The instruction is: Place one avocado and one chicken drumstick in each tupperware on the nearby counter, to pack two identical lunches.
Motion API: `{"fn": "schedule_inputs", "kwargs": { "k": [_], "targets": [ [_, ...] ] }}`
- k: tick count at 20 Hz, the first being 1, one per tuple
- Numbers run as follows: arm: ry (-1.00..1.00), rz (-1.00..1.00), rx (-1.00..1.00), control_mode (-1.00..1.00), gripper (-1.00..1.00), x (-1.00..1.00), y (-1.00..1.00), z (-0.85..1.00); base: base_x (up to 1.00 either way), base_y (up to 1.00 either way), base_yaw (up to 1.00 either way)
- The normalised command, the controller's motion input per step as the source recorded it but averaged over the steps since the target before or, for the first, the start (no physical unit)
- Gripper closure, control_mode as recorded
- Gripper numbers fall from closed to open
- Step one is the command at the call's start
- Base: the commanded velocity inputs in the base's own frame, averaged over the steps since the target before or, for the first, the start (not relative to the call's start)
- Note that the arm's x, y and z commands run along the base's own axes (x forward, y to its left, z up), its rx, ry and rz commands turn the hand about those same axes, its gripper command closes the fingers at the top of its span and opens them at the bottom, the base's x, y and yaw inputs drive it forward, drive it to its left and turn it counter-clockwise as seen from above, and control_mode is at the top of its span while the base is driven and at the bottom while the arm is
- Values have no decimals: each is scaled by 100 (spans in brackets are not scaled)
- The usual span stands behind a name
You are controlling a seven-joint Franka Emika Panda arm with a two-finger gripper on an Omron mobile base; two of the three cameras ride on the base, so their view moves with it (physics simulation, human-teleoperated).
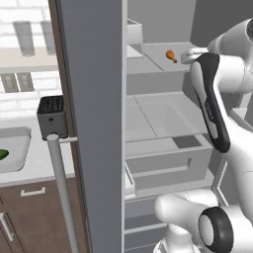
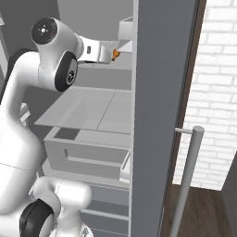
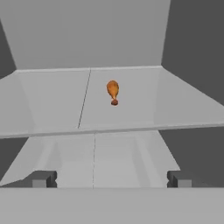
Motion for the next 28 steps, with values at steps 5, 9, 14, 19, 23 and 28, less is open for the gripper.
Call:
{"fn": "schedule_inputs", "kwargs": {
  "k": [5,9,14,19,23,28],
  "targets": [
    [5,0,0,-100,-100,81,-3,-3,0,0,0],
    [6,0,0,-100,-100,90,-1,0,0,0,0],
    [5,2,0,-100,-100,38,-9,0,0,0,0],
    [5,0,0,-100,-100,5,0,0,0,0,0],
    [8,0,0,-100,-100,10,0,-12,0,0,0],
    [13,0,0,-100,-100,22,0,-16,0,0,0]
  ]
}}
